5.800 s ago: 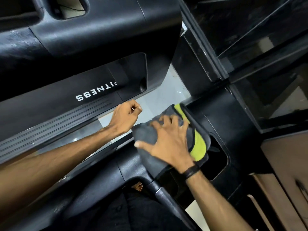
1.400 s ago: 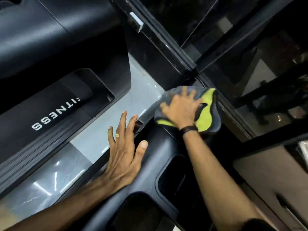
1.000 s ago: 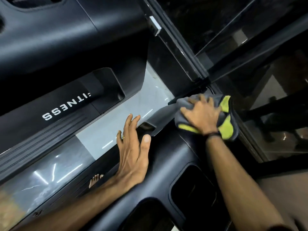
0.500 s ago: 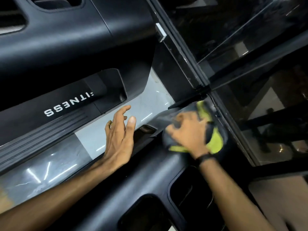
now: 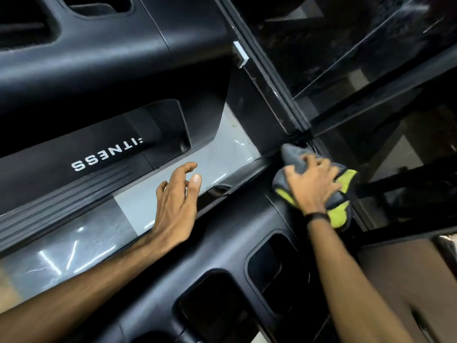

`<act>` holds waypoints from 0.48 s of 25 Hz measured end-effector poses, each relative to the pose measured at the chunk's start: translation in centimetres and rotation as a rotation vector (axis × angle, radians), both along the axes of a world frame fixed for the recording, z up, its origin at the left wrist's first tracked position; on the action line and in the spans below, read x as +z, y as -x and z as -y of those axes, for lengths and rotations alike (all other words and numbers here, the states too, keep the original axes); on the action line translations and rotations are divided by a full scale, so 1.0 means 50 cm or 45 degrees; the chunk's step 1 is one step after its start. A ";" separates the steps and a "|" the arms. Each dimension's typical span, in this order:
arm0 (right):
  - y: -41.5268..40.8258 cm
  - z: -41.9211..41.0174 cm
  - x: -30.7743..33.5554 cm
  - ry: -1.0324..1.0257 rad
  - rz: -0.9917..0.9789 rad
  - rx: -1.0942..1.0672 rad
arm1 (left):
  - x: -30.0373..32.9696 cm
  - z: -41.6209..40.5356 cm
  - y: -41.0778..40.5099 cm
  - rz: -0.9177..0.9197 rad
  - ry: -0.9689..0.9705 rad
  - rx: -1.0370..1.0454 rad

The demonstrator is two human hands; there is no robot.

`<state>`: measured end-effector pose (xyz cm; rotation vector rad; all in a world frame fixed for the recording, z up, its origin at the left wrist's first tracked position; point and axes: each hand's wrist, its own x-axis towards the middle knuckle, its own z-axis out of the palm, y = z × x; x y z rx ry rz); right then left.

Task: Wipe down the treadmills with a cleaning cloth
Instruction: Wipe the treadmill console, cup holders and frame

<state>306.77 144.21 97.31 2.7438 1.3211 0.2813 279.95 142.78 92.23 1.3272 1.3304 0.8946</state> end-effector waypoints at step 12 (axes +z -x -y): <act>0.062 0.056 -0.020 -0.033 0.003 0.163 | -0.020 0.006 -0.008 -0.046 0.016 -0.115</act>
